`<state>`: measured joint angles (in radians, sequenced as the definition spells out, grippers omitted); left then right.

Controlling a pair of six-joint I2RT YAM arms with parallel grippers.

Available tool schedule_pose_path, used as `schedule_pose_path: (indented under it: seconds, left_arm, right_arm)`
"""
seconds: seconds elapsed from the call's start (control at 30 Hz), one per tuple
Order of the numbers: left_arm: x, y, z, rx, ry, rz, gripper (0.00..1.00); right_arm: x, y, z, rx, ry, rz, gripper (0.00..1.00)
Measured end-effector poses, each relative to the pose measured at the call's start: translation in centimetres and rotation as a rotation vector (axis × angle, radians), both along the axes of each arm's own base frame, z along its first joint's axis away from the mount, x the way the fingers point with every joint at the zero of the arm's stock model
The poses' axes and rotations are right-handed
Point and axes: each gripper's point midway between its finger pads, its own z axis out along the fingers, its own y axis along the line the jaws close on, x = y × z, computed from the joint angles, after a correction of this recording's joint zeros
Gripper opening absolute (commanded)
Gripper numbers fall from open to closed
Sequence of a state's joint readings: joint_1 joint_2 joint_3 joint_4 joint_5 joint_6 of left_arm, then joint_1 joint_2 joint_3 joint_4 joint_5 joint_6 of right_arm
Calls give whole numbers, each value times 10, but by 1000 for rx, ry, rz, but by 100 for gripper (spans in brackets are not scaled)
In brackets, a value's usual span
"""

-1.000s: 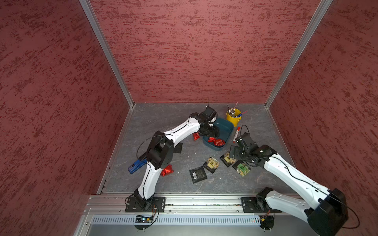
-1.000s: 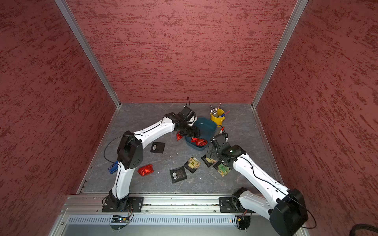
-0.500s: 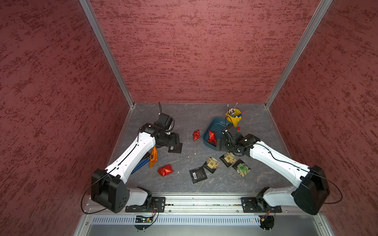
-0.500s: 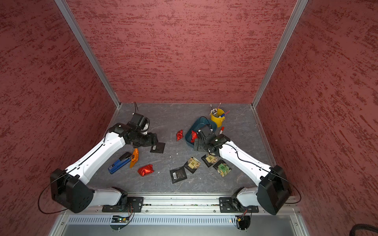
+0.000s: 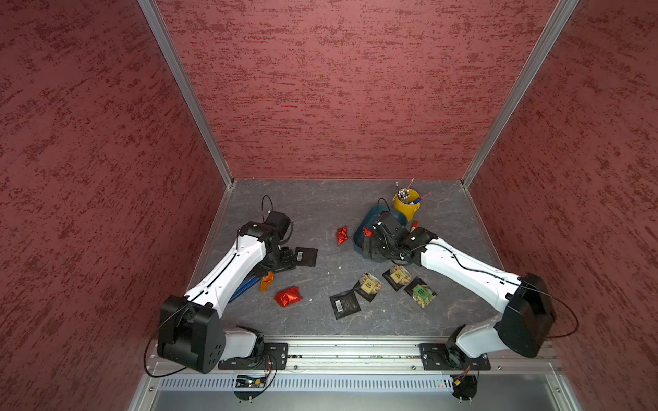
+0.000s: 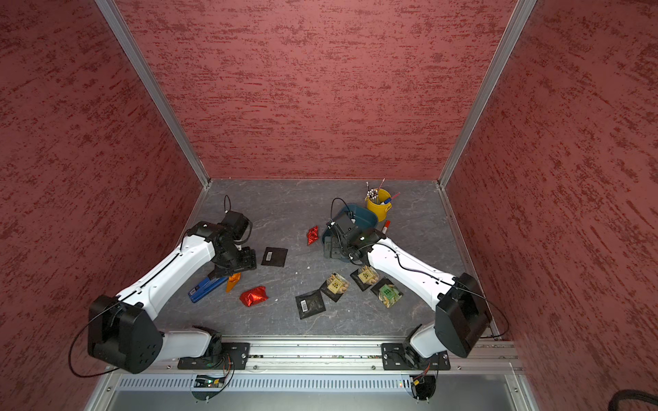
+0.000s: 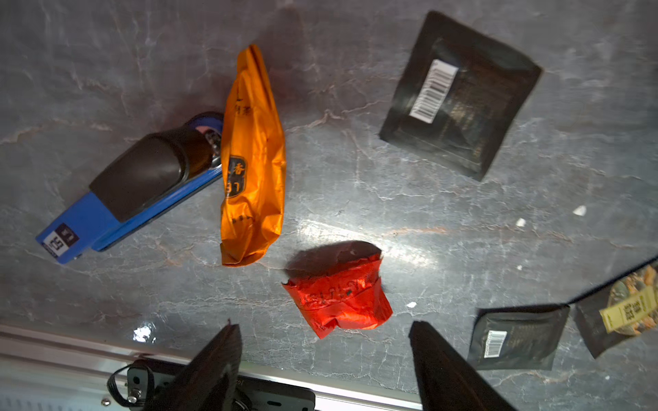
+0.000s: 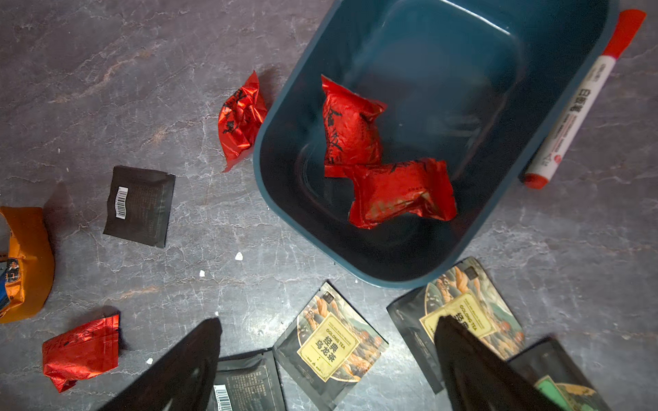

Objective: Put the tea bags into the storage box
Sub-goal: Pick up the tea bag from the center of the board.

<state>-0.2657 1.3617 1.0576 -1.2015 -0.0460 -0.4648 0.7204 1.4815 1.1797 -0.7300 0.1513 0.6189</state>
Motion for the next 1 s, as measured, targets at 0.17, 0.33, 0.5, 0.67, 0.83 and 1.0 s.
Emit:
schedule_pose_path:
  seconds: [0.17, 0.33, 0.5, 0.67, 0.83, 1.0]
  left_arm:
    - [-2, 5, -20, 13, 63, 23, 71]
    - [7, 9, -33, 16, 86, 37, 68]
    - [13, 13, -42, 19, 98, 37, 64]
    - [19, 21, -47, 18, 94, 47, 57]
    - [23, 20, -54, 14, 107, 28, 52]
    - [22, 20, -67, 26, 152, 11, 49]
  right_arm:
    - [2, 2, 5, 4, -11, 6, 98]
    - [1, 2, 4, 0, -9, 7, 98]
    - [1, 0, 3, -6, -8, 5, 98]
    - [1, 0, 3, -8, -8, 3, 99]
    - [0, -1, 3, -13, -4, 3, 98]
    - [0, -2, 2, -18, -1, 1, 98]
